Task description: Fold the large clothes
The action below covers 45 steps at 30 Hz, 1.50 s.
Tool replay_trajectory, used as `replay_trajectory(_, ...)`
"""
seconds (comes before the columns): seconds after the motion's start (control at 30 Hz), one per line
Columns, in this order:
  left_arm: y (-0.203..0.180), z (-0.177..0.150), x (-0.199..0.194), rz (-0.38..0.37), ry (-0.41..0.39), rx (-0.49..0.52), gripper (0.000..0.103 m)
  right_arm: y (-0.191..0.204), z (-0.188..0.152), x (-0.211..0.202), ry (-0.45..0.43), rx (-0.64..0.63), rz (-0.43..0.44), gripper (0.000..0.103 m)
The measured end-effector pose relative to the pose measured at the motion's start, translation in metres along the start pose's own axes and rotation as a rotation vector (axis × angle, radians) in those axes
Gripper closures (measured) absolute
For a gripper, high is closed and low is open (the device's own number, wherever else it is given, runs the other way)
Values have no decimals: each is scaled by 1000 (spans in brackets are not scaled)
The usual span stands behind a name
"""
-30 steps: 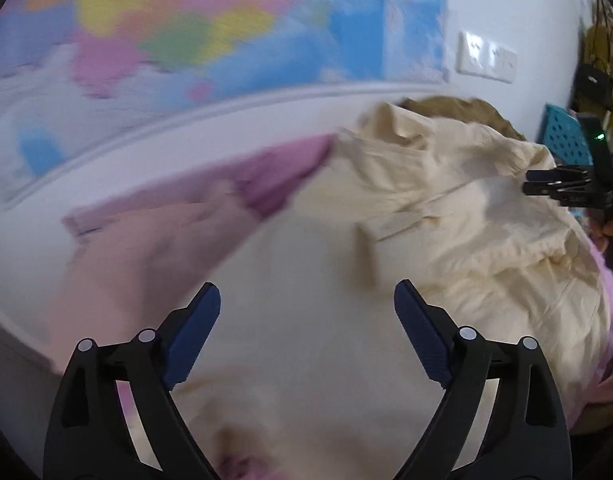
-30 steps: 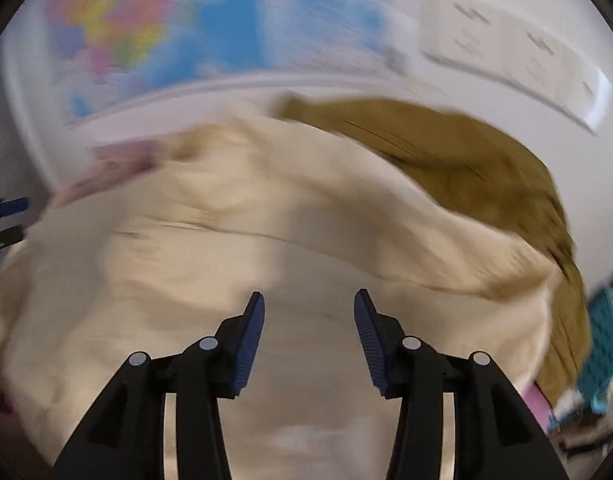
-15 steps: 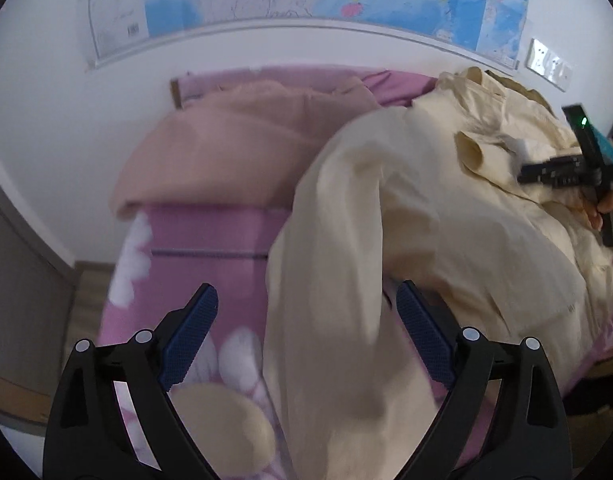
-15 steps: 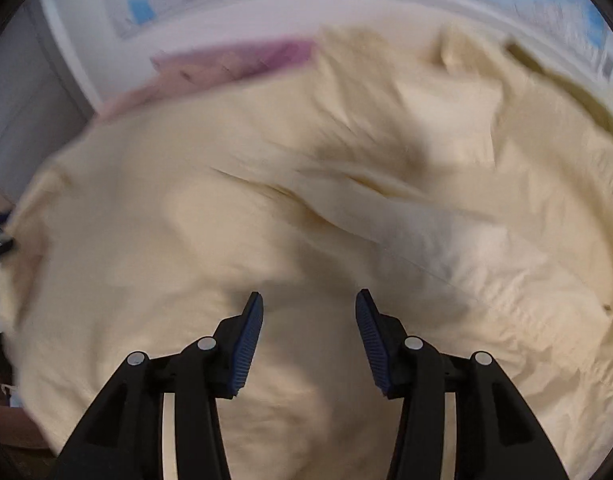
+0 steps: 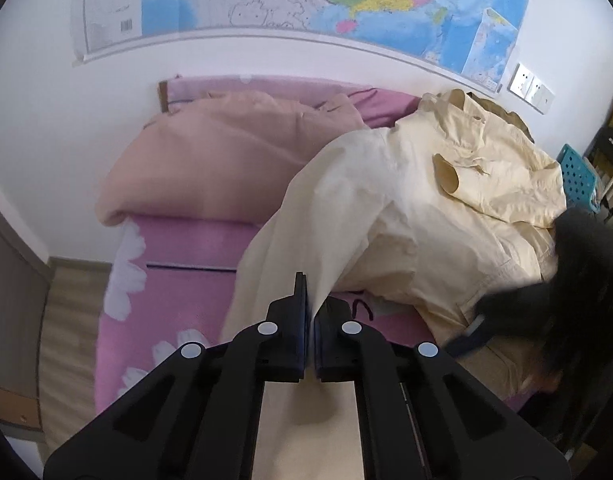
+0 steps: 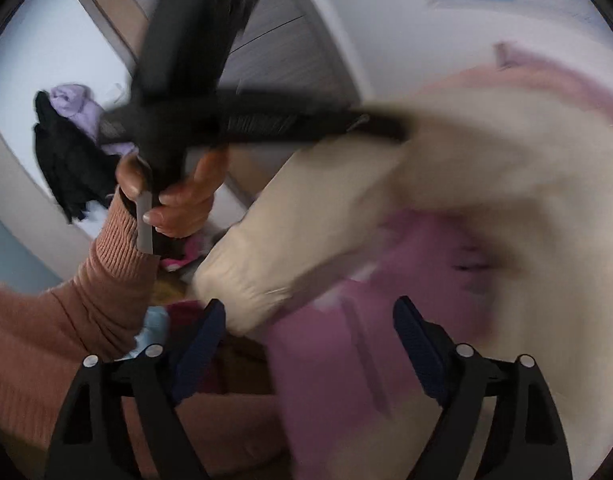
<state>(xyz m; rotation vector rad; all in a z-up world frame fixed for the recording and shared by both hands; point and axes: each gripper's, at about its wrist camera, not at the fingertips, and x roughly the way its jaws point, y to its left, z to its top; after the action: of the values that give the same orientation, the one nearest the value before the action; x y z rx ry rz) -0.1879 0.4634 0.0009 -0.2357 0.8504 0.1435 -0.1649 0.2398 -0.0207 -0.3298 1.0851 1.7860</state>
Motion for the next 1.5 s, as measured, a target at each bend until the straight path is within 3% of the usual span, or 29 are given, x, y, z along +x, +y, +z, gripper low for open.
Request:
replay_trajectory(0.1, -3, 5, -3, -8, 7, 7, 100, 0, 11, 32, -11, 71, 49, 16)
replay_trajectory(0.17, -5, 7, -4, -19, 16, 10, 100, -3, 13, 33, -62, 105, 80, 31)
replay_trajectory(0.23, -6, 10, -7, -53, 26, 3, 100, -7, 14, 29, -85, 125, 112, 87)
replay_trajectory(0.27, -7, 13, -9, -73, 25, 1, 100, -9, 14, 24, -92, 130, 120, 98)
replay_trajectory(0.37, -18, 26, -25, -137, -12, 9, 99, -9, 12, -24, -160, 113, 128, 99)
replay_trajectory(0.47, -41, 47, -47, -231, -85, 45, 89, -4, 6, -92, -253, 83, 130, 99)
replay_trajectory(0.57, -65, 71, -73, -380, -200, 61, 76, -7, 0, -176, -384, 96, 102, 99)
replay_trajectory(0.67, -84, 90, -90, -466, -314, 73, 41, -23, -15, -257, -538, 153, 16, 99)
replay_trajectory(0.77, -97, 99, -79, -483, -361, 87, 40, -72, -53, -323, -658, 325, -63, 99)
replay_trajectory(0.87, -111, 98, -30, -384, -263, 90, 40, -130, -101, -351, -652, 512, -131, 97)
replay_trajectory(1.03, -130, 79, 77, -215, 14, 101, 49, -204, -189, -335, -500, 848, -279, 75)
replay_trajectory(1.13, -138, 64, 120, -183, 134, 100, 49, -206, -215, -332, -497, 870, -292, 60)
replay_trajectory(1.17, -139, 62, 128, -192, 152, 92, 49, -206, -220, -336, -524, 867, -275, 54)
replay_trajectory(1.23, -140, 63, 134, -224, 153, 80, 47, -192, -227, -344, -590, 847, -222, 29)
replay_trajectory(1.3, -140, 68, 135, -229, 139, 75, 37, -180, -226, -345, -621, 833, -218, 26)
replay_trajectory(1.5, -150, 81, 135, -254, 115, 87, 28, -164, -238, -364, -660, 830, -166, 20)
